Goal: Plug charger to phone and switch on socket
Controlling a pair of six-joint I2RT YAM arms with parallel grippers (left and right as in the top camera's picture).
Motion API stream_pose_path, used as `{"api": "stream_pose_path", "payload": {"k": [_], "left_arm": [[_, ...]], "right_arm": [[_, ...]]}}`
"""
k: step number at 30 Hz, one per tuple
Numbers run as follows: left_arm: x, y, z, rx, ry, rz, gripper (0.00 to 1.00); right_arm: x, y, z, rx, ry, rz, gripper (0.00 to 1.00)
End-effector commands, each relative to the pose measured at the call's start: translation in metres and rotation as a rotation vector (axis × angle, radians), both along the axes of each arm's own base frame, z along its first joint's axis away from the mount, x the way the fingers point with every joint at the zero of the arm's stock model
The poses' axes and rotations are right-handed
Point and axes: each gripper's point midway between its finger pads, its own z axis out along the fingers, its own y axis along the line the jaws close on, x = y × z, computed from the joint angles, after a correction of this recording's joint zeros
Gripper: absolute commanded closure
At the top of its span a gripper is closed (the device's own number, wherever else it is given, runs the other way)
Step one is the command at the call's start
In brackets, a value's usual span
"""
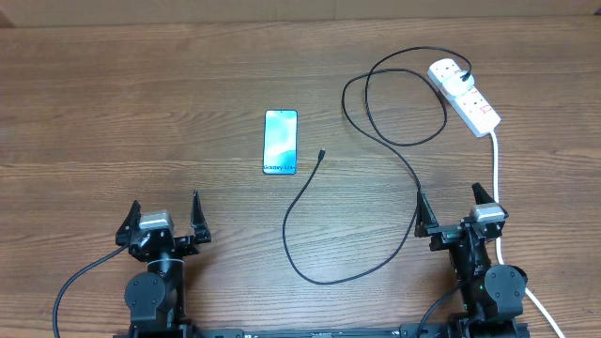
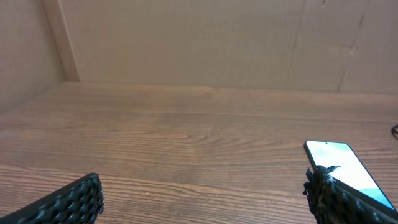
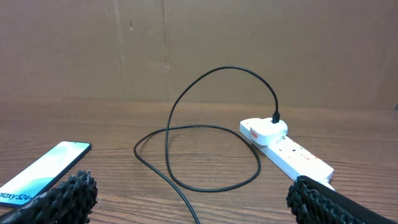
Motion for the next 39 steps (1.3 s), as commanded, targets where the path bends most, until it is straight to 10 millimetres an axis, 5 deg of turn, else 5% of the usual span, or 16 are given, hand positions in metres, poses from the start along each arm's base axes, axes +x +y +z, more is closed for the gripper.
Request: {"api": "stream_pose_path", "payload": {"k": [1,16,30,35,39], "left_arm": [[0.0,0.001,0.0,0.019,-0.002,0.002,0.0],[0.001,-0.005,0.005,0.013,-0.023,-0.035,0.0],[-0.017,-0.08,0.084,0.024,-0.351,-0.475,0.0],[-0.029,-0.081,0.116,0.067,-0.492,-0.48,0.0],[-0.026,-0.082,0.107,0.056,-0.452,-0.484,0.0]], "right_arm": [[0.0,-0.001,-0.002,0.003,-0.002,-0.002,0.0],[0.0,-0.001,-0.002,0.003,-0.002,-0.002,0.0],[0.0,-0.001,-0.002,0.003,-0.002,-0.002,0.0],[0.0,-0.001,-0.002,0.003,-0.002,-0.002,0.0],[0.0,-0.001,-0.002,0.003,-0.002,-0.002,0.0]]}}
